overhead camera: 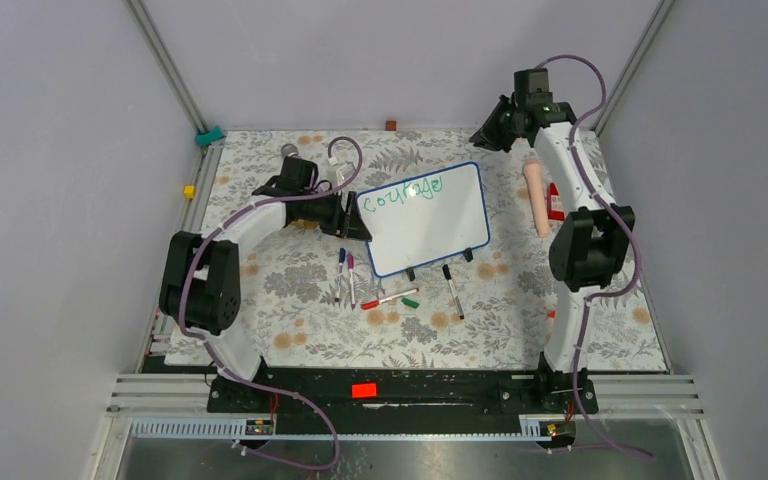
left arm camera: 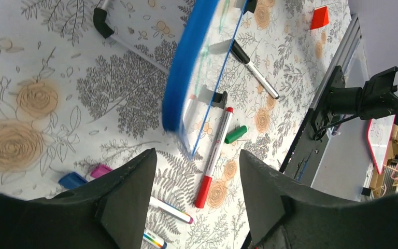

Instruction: Write a sentence on the whiteboard

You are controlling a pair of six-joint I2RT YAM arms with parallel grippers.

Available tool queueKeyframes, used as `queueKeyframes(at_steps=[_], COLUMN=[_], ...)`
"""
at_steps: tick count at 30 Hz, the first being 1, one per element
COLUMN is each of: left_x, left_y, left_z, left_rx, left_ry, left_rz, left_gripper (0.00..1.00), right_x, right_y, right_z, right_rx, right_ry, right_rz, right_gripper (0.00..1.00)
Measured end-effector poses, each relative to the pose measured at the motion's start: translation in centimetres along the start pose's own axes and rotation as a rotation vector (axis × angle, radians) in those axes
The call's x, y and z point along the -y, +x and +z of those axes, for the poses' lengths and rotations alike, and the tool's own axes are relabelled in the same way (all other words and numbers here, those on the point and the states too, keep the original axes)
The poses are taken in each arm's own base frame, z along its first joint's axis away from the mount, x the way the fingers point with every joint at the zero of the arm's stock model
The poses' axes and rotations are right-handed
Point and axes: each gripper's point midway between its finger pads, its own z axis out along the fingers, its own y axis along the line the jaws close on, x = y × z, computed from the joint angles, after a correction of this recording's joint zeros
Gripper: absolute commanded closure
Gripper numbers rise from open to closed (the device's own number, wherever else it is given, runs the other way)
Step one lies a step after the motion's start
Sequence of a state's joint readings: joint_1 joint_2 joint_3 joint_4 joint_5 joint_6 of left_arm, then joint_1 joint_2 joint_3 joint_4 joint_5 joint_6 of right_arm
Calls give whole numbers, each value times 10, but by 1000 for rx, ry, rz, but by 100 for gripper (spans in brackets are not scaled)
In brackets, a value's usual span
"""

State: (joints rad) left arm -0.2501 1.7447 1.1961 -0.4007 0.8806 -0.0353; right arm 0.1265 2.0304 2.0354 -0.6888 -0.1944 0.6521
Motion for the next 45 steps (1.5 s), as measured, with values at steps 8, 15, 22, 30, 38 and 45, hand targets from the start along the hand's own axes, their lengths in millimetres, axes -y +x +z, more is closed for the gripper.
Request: queueKeyframes(at_steps=[8,15,22,30,38,45], left_x=[11,12,6,5,6,19], left_y=[16,13,4,3,1,-3], left_z=[-14,-15,-9,-8,-9,-23], left_rx=[43,63,59,58,62,108], left_ry=[-47,-49,-45,-45,-47,-68], left_rz=[-13,-27,-42,-44,-38,1], left_gripper=[47,75,83,85,66,34], right_x=[-17,-6,21,18,16,39], right_y=[-2,23,64,71,57,25], right_z=[59,80,85,50,26,19], right_rx=[-134,-243,-327,-300,-213,-104], right_ry=[-162,-204,-165,-183,-184,-119], right_rz=[134,201,240,205,162,194], right_gripper=[100,100,100,100,100,100])
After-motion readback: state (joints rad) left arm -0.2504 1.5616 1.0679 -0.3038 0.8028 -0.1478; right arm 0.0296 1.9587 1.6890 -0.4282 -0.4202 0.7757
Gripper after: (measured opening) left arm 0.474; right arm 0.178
